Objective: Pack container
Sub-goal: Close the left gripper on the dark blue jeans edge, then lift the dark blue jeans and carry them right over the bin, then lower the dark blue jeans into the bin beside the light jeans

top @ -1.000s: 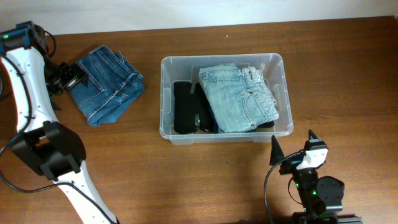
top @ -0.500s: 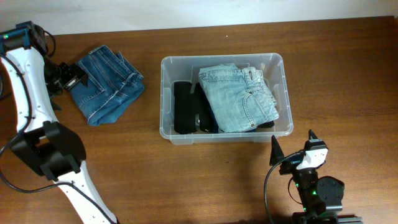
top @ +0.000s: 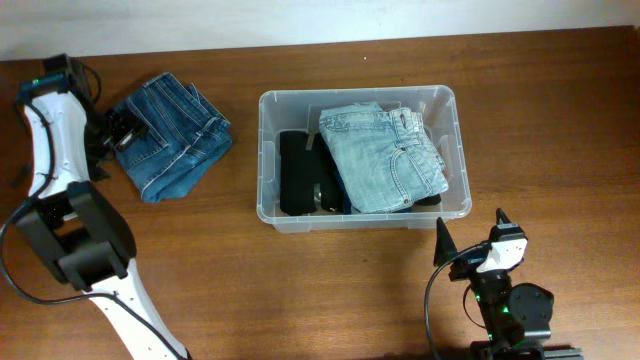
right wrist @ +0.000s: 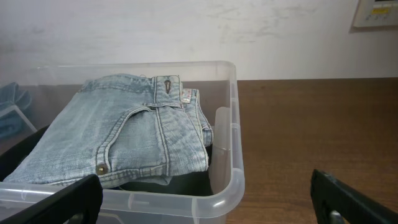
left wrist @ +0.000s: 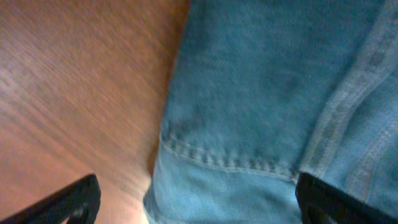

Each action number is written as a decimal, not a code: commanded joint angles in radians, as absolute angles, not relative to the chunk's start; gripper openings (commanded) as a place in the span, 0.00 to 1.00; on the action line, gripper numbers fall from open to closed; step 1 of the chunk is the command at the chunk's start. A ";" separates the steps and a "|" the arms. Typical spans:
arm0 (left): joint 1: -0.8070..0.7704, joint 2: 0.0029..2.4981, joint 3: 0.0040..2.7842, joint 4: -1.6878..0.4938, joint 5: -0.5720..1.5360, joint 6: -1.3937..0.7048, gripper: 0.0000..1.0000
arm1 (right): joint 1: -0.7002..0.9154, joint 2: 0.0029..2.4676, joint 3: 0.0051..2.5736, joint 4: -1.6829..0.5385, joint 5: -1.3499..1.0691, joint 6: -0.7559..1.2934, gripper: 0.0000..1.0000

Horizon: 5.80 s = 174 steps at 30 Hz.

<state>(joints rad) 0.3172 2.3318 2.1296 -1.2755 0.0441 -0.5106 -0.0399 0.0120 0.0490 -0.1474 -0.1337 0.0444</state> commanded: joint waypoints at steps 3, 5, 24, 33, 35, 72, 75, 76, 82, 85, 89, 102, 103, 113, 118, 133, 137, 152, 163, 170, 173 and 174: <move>0.348 2.315 2.039 -1.201 0.041 -0.522 1.00 | -0.048 0.004 0.042 -0.147 -0.147 0.037 0.98; 0.352 2.315 2.010 -1.158 0.065 -0.505 1.00 | -0.048 0.004 0.042 -0.147 -0.147 0.037 0.98; 0.352 2.325 1.758 -0.825 0.347 -0.409 1.00 | -0.048 0.004 0.042 -0.147 -0.147 0.037 0.98; 0.352 2.325 1.739 -0.836 0.360 -0.410 0.91 | -0.048 0.004 0.042 -0.147 -0.147 0.037 0.98; 0.352 2.324 1.740 -0.846 0.361 -0.410 0.74 | -0.048 0.004 0.042 -0.147 -0.147 0.037 0.98; 0.213 1.631 1.841 -0.937 0.364 -0.290 0.01 | -0.048 0.004 0.042 -0.147 -0.147 0.037 0.99; 0.166 1.565 1.841 -0.954 0.367 -0.290 0.01 | -0.048 0.004 0.042 -0.147 -0.147 0.037 0.99; 0.145 1.547 1.841 -0.958 0.377 -0.290 0.01 | -0.048 0.004 0.042 -0.147 -0.147 0.037 0.98; 0.007 1.499 1.841 -0.958 0.530 -0.290 0.01 | -0.048 0.004 0.042 -0.147 -0.147 0.037 0.98; -0.062 1.499 1.841 -0.958 0.606 -0.290 0.01 | -0.048 0.004 0.042 -0.147 -0.147 0.037 0.98; -0.161 1.499 1.841 -0.947 0.633 -0.290 0.01 | -0.048 0.004 0.042 -0.146 -0.147 0.037 0.98; -0.450 1.563 1.841 -0.896 0.506 -0.422 0.04 | -0.048 0.004 0.042 -0.147 -0.147 0.037 0.98; -0.461 1.576 1.841 -0.893 0.507 -0.423 0.04 | -0.048 0.004 0.042 -0.147 -0.147 0.037 0.98; -0.482 1.723 1.841 -0.890 0.445 -0.482 0.04 | -0.048 0.004 0.042 -0.147 -0.147 0.037 0.98; -0.482 1.787 1.841 -0.902 0.448 -0.486 0.04 | -0.048 0.004 0.042 -0.147 -0.147 0.037 0.98; -0.482 1.844 1.841 -1.045 0.198 -0.485 0.76 | -0.048 0.004 0.042 -0.147 -0.147 0.037 0.98; -0.482 1.844 1.841 -1.050 0.107 -0.485 0.79 | -0.048 0.004 0.042 -0.147 -0.147 0.037 0.98; -0.482 1.844 1.841 -0.981 -0.181 -0.374 0.99 | -0.048 0.004 0.042 -0.147 -0.147 0.037 0.98; -0.482 1.885 1.841 -0.891 -0.090 -0.342 0.89 | -0.048 0.004 0.042 -0.147 -0.147 0.037 0.98; -0.488 1.982 1.841 -0.845 0.070 -0.342 0.29 | -0.048 0.004 0.042 -0.147 -0.147 0.037 0.98; -0.504 2.030 1.841 -0.834 0.113 -0.342 0.23 | -0.048 0.004 0.042 -0.147 -0.147 0.037 0.98; -0.511 2.043 1.841 -0.833 0.113 -0.342 0.21 | -0.048 0.004 0.042 -0.147 -0.147 0.037 0.98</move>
